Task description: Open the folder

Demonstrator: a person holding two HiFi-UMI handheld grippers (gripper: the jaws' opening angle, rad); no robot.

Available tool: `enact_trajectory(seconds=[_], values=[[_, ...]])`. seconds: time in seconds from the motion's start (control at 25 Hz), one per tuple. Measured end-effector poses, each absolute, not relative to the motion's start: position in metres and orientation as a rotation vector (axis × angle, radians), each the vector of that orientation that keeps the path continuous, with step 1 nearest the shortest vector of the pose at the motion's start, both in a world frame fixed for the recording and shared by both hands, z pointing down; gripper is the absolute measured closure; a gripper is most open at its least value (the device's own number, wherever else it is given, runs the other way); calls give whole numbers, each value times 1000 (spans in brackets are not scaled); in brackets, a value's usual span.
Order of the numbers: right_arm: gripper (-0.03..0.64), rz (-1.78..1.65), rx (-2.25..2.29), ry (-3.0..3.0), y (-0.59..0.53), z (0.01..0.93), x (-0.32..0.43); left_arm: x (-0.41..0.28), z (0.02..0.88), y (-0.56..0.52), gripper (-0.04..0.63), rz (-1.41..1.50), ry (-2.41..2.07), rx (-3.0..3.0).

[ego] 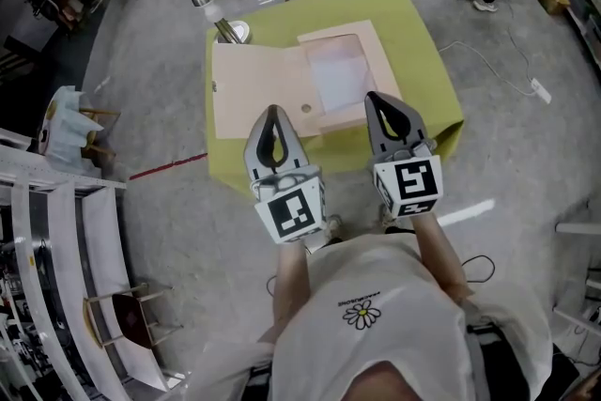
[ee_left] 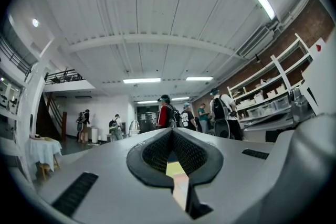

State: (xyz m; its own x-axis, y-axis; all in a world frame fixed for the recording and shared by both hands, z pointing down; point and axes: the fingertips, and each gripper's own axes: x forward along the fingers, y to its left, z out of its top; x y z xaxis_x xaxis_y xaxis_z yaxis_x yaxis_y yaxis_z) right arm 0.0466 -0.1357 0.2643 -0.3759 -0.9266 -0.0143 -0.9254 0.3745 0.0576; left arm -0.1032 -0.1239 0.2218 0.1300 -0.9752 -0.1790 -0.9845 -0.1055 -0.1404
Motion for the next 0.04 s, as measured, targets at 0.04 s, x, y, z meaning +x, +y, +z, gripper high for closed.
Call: enact_trajectory(seconds=[0.04], values=[[606,-85,1743,-2587,-135,265,47,-103,223,-124,580,54,1929,-2185]])
